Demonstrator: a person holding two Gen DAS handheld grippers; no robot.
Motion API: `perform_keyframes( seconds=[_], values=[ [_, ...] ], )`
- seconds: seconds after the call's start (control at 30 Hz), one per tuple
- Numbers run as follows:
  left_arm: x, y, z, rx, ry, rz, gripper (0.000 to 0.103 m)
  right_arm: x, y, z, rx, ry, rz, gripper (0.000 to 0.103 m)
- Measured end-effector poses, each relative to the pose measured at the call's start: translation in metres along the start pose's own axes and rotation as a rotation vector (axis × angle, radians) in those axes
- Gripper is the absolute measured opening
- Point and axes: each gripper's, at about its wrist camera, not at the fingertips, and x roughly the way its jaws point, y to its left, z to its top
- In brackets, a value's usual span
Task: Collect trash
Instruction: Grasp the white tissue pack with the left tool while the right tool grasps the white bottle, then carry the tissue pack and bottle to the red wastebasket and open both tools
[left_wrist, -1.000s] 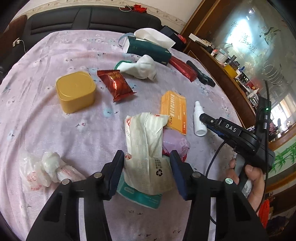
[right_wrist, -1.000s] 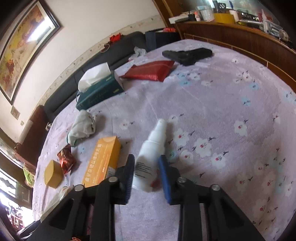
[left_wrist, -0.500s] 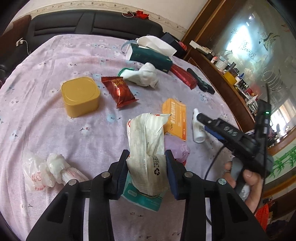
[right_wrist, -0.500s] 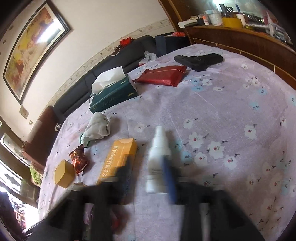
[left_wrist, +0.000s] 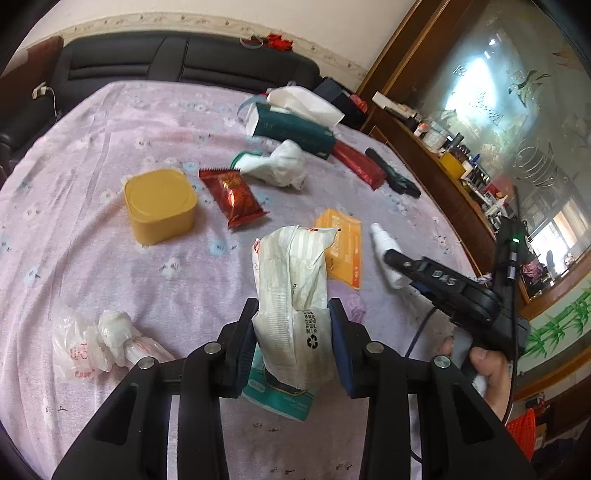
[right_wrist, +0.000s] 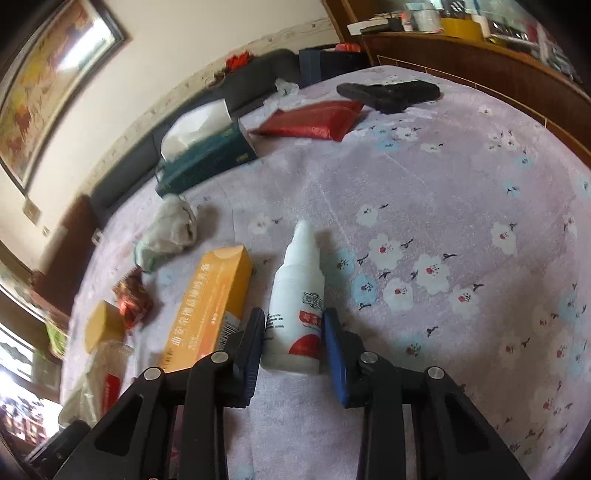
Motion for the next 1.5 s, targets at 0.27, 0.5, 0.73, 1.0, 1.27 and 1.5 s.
perform_keyframes(
  seconds=[0.27, 0.5, 0.73, 1.0, 1.27, 1.5],
  values=[
    [-0.032, -0.014, 0.000, 0.039, -0.091, 0.006, 0.035, -0.084, -0.004, -0.014, 0.065, -0.152, 0.098, 0.032],
    [-0.110, -0.059, -0.025, 0.105, -0.169, -0.058, 0.035, -0.220, -0.007, -0.076, 0.044, -0.311, 0.128, 0.032],
    [-0.170, -0.123, -0.076, 0.210, -0.228, -0.141, 0.035, -0.325, -0.022, -0.132, 0.060, -0.461, 0.117, 0.032],
    [-0.201, -0.178, -0.114, 0.302, -0.227, -0.259, 0.035, -0.420, -0.041, -0.178, 0.053, -0.600, 0.026, 0.032],
    [-0.226, -0.225, -0.140, 0.382, -0.229, -0.381, 0.035, -0.483, -0.057, -0.213, 0.059, -0.708, -0.066, 0.032],
    [-0.238, -0.277, -0.163, 0.480, -0.208, -0.485, 0.035, -0.536, -0.077, -0.244, 0.108, -0.801, -0.149, 0.032]
  ],
)
